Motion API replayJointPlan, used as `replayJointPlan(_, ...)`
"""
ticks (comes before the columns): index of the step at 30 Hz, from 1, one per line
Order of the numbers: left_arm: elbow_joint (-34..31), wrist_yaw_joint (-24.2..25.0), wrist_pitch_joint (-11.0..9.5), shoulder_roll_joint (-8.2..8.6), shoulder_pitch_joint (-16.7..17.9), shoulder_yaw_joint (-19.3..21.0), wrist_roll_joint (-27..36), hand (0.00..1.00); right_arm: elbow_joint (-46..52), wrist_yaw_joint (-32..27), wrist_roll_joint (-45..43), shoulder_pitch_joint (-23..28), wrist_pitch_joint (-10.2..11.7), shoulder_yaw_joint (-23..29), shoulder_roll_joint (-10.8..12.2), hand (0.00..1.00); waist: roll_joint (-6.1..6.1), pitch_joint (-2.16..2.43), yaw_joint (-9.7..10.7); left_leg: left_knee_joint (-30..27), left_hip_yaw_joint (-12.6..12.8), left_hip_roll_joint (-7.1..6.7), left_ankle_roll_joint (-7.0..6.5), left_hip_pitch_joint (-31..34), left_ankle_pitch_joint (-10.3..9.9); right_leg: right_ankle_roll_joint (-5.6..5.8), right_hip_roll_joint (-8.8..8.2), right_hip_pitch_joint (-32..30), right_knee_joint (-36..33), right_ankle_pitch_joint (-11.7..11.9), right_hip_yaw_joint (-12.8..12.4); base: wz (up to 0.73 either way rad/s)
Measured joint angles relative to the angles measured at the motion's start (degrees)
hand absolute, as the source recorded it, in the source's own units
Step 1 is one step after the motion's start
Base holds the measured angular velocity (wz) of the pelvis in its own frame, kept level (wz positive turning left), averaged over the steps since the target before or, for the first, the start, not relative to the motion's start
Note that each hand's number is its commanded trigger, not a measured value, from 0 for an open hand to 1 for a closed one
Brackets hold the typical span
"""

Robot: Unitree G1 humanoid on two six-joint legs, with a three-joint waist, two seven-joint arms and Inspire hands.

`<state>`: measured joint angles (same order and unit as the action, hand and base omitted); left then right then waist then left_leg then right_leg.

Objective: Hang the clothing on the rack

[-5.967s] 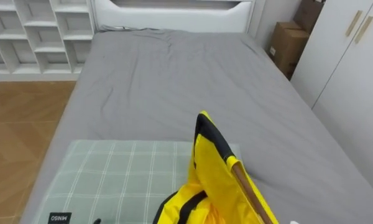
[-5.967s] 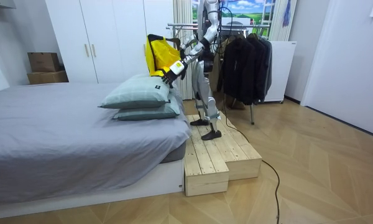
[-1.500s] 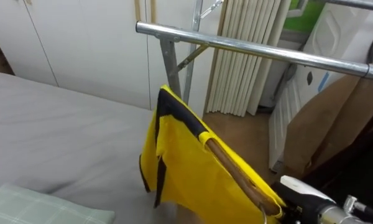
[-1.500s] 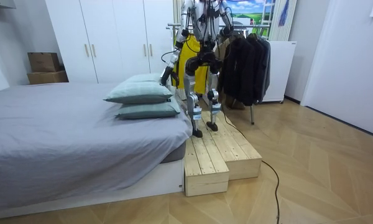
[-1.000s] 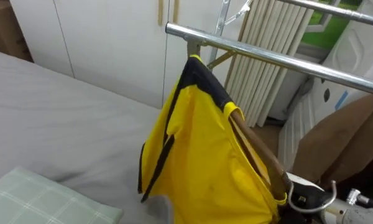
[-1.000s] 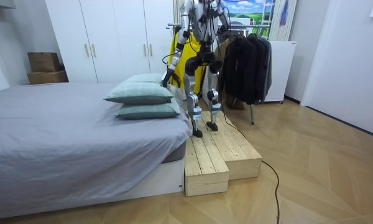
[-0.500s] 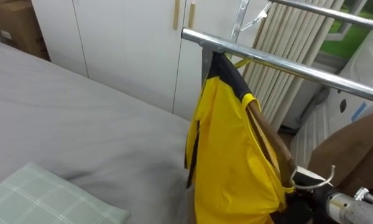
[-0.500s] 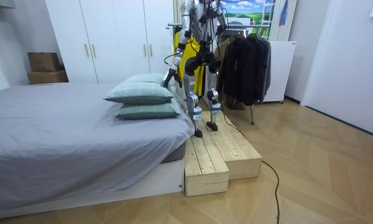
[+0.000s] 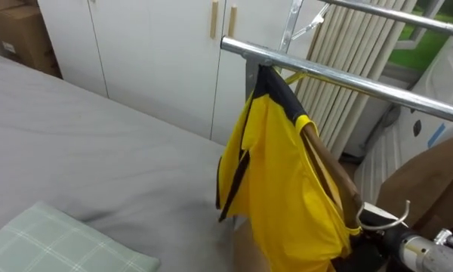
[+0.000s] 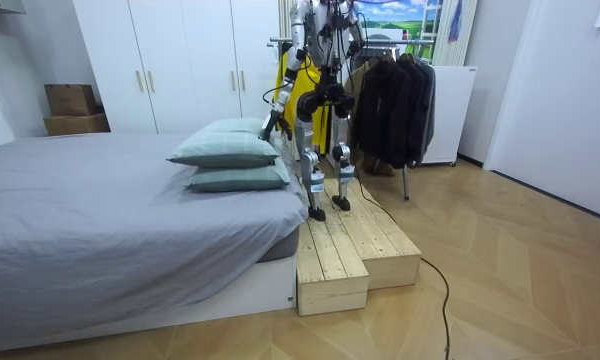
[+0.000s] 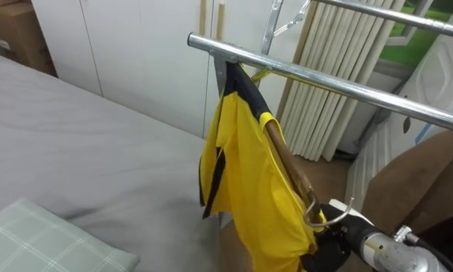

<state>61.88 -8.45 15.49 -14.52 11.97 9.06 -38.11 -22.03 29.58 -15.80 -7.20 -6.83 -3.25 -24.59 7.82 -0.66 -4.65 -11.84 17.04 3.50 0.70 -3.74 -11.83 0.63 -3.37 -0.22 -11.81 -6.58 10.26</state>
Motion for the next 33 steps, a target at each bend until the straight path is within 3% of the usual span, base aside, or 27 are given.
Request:
replayJointPlan(10,0.1,0.5,-1.4,0.21,0.0,1.9,0.2,0.00,-4.6,3.0,2.6,-1.4,1.7,0.0,-0.5,1.00,0.22,0.04,-0.4,-0.9,-0.1,-0.33,-0.64,0.0,-0.3,0.37,-0.58,0.1,-1.0,-0.2,0.2,0.00)
replayJointPlan(21,0.1,1.3,-1.4,-0.96,-0.3,2.1,0.3,0.00,-12.6,10.1,7.3,-4.1,2.1,0.0,-0.6,1.00,2.18,0.34,-0.7,-1.9,-0.8,-0.34,-0.77,-0.1,-0.4,0.44,-0.66,1.0,-0.8,-0.2,0.6,0.03)
replayJointPlan(29,0.1,1.2,-1.6,-0.95,-0.5,1.9,1.0,0.00,-21.3,11.6,8.6,-7.0,3.6,-0.1,-0.6,1.00,2.20,0.39,-0.8,-2.1,-2.8,-0.56,-0.79,-0.6,-0.4,0.59,-0.83,3.1,0.2,-0.5,2.1,0.12)
replayJointPlan(33,0.2,1.2,-1.7,-0.46,-0.5,2.1,1.4,0.00,-23.5,11.9,8.3,-7.4,3.6,0.0,-0.6,1.00,2.05,0.72,-1.0,-1.8,-3.3,-1.24,-1.11,-1.1,-0.2,0.83,-1.68,3.2,-0.8,-0.8,3.0,0.09)
